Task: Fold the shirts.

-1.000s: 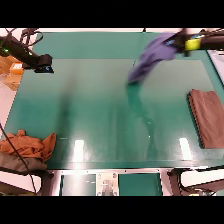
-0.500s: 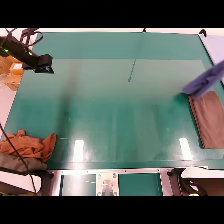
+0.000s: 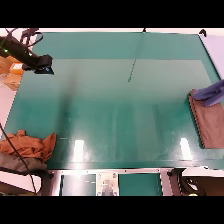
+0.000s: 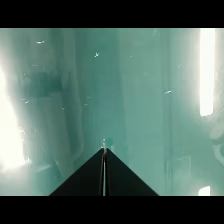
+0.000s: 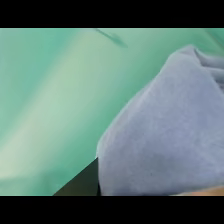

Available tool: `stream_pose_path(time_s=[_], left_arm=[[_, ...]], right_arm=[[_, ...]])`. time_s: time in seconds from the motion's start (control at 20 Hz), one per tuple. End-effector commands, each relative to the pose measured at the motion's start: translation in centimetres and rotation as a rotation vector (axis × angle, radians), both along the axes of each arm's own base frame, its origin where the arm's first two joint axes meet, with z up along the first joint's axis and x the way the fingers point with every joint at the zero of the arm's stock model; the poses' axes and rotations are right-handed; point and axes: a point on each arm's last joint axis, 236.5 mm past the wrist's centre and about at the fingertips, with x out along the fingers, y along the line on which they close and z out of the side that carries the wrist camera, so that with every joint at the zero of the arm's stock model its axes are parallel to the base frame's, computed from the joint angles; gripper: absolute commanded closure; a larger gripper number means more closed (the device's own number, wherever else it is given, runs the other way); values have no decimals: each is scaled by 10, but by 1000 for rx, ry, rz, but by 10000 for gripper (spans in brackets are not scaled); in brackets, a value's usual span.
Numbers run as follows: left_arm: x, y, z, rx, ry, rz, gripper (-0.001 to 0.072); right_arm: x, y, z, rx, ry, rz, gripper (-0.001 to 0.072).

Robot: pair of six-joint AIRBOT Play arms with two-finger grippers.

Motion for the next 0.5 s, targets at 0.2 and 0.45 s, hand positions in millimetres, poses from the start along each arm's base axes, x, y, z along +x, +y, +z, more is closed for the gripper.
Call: stream_pose_path(time_s=[0.2, 0.45], left_arm=[[-2, 0, 0, -6, 14, 19, 684], [-3, -1, 0, -6, 18, 17, 684]], right_arm=[[49, -14, 1, 69, -151, -51, 695], [9, -11, -70, 130, 136, -85, 695]])
